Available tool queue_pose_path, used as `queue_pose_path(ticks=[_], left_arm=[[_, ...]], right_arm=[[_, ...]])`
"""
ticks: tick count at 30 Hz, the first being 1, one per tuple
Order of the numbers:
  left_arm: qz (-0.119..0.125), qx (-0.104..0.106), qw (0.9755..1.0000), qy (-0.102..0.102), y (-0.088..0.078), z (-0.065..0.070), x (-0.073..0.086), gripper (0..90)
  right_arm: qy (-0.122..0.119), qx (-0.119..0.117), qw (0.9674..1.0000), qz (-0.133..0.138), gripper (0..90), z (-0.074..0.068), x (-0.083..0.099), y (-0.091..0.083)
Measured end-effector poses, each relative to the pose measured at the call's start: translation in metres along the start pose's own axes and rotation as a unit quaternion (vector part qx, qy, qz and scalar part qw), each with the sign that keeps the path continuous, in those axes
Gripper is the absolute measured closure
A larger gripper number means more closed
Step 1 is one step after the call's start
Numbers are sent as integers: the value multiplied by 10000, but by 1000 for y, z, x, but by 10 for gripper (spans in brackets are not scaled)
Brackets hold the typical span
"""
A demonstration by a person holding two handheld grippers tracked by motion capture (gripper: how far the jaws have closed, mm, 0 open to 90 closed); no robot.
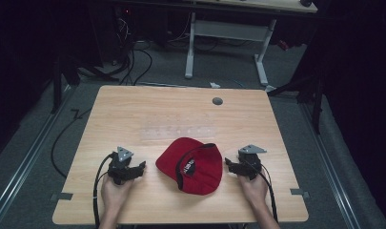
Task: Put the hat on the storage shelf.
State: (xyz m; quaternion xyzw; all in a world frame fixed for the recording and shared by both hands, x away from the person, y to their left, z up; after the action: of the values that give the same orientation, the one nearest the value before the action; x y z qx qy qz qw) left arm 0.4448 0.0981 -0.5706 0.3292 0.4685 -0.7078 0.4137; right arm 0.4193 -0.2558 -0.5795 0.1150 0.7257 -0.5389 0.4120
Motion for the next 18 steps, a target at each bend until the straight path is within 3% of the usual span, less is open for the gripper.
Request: queue_pose_path(ticks=[18], left_arm=[[-9,7,10000,13,0,1,1,286]], right_arm=[[-2,-4,10000,6,333,0,0,0]])
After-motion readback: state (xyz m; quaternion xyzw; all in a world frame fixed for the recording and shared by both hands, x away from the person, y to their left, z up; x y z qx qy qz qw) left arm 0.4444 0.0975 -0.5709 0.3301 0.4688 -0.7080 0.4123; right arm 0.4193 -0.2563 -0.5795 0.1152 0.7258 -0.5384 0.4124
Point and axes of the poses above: each handheld gripper's, and its own axes: y roughly forward along the jaws, x roughly out of its underside, z roughly to its right, the point moved 7 cm from there along y, roughly forward along the jaws, and after that the axes turned 8 degrees about -x, right-handed, at the moved point
